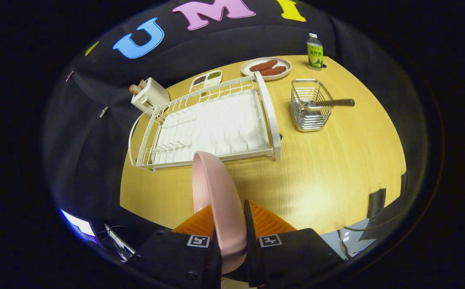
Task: Take the plate from the dish rack, then take the spoon from the basket and place it into the plate.
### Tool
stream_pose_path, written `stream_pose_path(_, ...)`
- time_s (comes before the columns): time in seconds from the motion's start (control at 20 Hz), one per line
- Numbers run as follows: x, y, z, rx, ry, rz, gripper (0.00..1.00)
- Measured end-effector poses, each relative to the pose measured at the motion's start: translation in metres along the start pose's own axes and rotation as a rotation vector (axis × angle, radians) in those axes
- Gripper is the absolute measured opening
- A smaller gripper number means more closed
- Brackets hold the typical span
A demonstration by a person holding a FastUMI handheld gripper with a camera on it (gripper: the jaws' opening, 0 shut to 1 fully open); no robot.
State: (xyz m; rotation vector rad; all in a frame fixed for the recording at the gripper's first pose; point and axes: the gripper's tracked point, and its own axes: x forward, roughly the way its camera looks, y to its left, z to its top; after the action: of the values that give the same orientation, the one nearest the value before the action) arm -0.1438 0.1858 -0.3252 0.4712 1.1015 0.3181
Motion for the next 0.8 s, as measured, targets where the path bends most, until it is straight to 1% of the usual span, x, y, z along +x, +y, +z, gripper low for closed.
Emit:
stream_pose_path(0.2, 0.028, -0.006, -0.012, 0.041, -0.026, 0.072, 0.29)
stream_pose_path(0.35, 0.048, -0.003, -0.019, 0.069, -0.014, 0.127, 0.29)
stream_pose_path(0.6, 0.066, 0.002, -0.021, 0.166, -0.005, 0.231, 0.29)
stream_pose_path(0.7, 0.077, -0.002, -0.018, 0.206, -0.012, 0.242, 0.3)
stream_pose_path(0.75, 0.083, -0.009, -0.022, 0.215, -0.004, 0.226, 0.31)
stream_pose_path(0.8, 0.089, -0.014, -0.023, 0.226, -0.003, 0.222, 0.36)
